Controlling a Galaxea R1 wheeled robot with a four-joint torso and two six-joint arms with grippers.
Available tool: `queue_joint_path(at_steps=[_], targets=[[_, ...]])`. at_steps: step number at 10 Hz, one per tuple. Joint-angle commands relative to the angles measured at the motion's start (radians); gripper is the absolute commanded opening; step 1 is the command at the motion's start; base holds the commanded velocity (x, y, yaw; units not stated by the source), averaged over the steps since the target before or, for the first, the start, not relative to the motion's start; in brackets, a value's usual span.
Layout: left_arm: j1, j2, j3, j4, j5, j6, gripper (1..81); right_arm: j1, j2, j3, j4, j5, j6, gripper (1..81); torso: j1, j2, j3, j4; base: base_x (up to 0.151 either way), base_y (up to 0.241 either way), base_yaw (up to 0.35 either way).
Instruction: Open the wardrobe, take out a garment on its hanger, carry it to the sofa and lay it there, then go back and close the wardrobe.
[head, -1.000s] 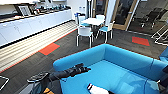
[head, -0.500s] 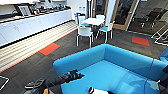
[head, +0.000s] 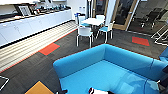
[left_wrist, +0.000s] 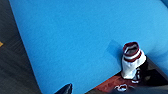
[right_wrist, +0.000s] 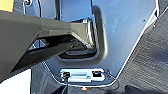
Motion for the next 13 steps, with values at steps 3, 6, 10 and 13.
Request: queue_joint_path(at_steps=[3, 6, 10, 13], targets=[[0.235, -0.062, 0.020, 0.226, 0.018, 0.005, 81.1, 0.017, 0.006, 0.001, 0.000, -0.067, -0.005, 81.1, 0.000, 0.000, 0.000, 0.000, 0.000, 0.000, 0.000], [0.297, -0.047, 0.019, 0.240, 0.020, 0.007, 81.1, 0.014, 0.003, -0.001, 0.000, -0.067, -0.005, 81.1, 0.000, 0.000, 0.000, 0.000, 0.000, 0.000, 0.000], [0.401, 0.007, -0.044, 0.242, 0.020, 0.019, 81.1, 0.016, 0.004, 0.002, -0.001, -0.067, -0.005, 81.1, 0.000, 0.000, 0.048, 0.000, 0.000, 0.000, 0.000], [0.452, 0.091, -0.136, 0.242, 0.020, 0.037, 81.1, 0.016, 0.004, 0.001, 0.000, -0.067, -0.005, 81.1, 0.000, -0.002, 0.050, 0.000, 0.000, 0.000, 0.000]])
